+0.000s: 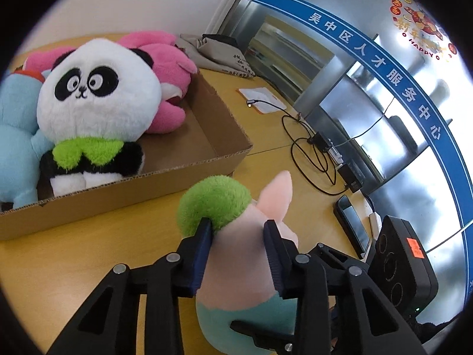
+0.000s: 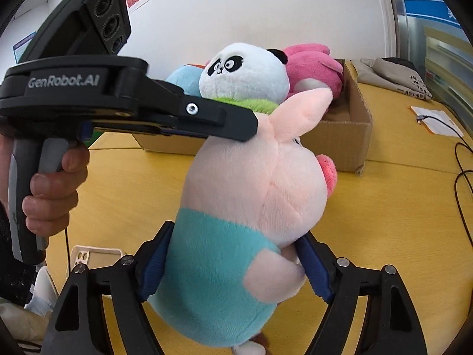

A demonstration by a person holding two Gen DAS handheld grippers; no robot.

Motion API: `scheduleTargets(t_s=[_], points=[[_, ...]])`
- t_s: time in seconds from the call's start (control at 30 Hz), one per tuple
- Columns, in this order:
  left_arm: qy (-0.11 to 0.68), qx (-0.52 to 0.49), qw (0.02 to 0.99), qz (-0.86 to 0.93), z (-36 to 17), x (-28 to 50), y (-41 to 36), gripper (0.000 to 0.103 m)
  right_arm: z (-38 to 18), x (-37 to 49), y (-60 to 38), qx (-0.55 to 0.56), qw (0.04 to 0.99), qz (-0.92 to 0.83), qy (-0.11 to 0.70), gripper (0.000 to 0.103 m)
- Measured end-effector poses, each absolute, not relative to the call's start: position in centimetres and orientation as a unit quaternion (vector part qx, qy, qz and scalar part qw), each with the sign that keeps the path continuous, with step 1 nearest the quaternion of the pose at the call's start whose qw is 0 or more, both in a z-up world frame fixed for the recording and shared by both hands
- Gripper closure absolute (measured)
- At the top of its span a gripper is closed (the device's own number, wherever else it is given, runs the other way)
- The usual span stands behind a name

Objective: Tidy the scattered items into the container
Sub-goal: 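Close the right tool on the pig while the left tool grips it too, then lift the pig with both tools and lower it into the box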

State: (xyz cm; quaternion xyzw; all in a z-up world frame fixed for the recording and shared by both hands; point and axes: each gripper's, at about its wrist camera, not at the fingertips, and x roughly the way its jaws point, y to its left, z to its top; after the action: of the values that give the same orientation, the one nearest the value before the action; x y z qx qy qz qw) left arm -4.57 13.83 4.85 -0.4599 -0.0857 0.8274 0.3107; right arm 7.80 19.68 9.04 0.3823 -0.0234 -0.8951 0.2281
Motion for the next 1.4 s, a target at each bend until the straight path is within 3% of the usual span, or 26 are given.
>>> scheduleTargets(t_s=[0.27, 0.6, 0.8, 0.93, 1.17, 1.3, 1.4], points=[[-0.110, -0.448, 0.304, 0.834, 5.4, -4.6, 12.1, 0.069, 10.0, 7.8, 20.0, 0.358, 0.247, -0.899, -0.049, 0.026], [-0.055, -0.350, 0.323, 0.878, 14.7, -7.8, 13.7, 0.069, 18.1, 4.1, 20.9, 0.257, 0.238, -0.937, 0.001, 0.027], [-0.038, -0.313, 0.313, 0.896, 18.5, -13.5, 13.9, 0.069, 22.1, -1.8, 22.3, 0.205, 0.242, -0.948, 0.019, 0.027], [-0.041, -0.338, 0.292, 0.894, 16.0, -18.7, 13.4, 0.068, 20.1, -6.5, 23.3, 0.195, 0.259, -0.946, 0.018, 0.027], [-0.050, -0.440, 0.239, 0.864, 4.8, -25.3, 13.7, 0.068, 10.6, -12.4, 24.3, 0.279, 0.265, -0.923, -0.013, 0.027], [-0.022, -0.437, 0.232, 0.869, 3.6, -25.1, 14.9, 0.068, 9.5, -13.1, 24.6, 0.315, 0.255, -0.914, -0.010, 0.028], [0.026, -0.445, 0.217, 0.869, 3.2, -25.1, 16.6, 0.068, 8.1, -13.6, 23.4, 0.337, 0.223, -0.913, 0.057, 0.026]])
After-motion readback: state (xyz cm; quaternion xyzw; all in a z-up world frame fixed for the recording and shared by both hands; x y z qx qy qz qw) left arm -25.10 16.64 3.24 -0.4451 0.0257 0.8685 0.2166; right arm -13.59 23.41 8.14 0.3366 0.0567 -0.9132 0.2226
